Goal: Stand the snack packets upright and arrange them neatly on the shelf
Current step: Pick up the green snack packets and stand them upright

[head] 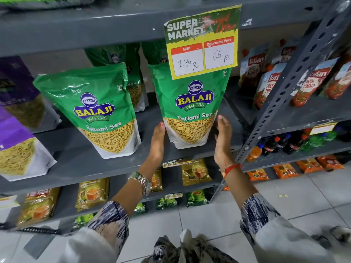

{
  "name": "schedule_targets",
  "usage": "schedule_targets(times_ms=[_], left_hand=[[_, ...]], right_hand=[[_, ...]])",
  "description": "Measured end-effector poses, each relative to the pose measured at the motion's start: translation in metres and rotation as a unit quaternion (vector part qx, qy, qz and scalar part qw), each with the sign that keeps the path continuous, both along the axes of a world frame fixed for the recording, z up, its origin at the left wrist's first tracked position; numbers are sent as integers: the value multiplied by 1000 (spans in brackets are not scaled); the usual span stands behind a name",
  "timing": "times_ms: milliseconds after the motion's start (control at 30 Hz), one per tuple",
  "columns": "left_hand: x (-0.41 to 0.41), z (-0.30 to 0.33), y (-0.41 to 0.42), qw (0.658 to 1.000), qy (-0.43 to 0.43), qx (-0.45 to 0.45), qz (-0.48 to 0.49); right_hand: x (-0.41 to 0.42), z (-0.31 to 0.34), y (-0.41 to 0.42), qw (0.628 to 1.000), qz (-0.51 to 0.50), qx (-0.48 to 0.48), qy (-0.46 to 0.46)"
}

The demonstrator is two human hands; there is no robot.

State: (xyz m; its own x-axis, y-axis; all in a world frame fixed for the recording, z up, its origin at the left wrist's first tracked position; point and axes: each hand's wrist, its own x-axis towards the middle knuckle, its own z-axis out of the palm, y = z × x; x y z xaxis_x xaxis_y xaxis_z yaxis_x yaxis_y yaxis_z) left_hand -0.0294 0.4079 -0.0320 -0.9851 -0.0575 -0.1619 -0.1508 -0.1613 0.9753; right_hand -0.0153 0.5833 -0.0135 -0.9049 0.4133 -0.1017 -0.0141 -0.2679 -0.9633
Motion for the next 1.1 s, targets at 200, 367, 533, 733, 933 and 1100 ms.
schedule_targets(times_ms=[200,367,533,733,933,1100], left_hand=[[60,-6,-32,964,134,-30,229],[57,-11,-93,903,144,-98,392],[31,18,-141,916,114,-70,379],[13,35,-165,971,12,-4,238],[34,37,-158,982,24,-40,185],[38,35,-152,986,34,-49,156]], right_hand=[[48,-26,-43,995,-32,60,75],[45,-29,-94,971,189,121,84],[0,-9,-148,938,340,73,7],[-25,11,-176,933,353,16,-70],[-9,17,-184,927,372,21,-39],[2,10,-181,941,334,18,-48]])
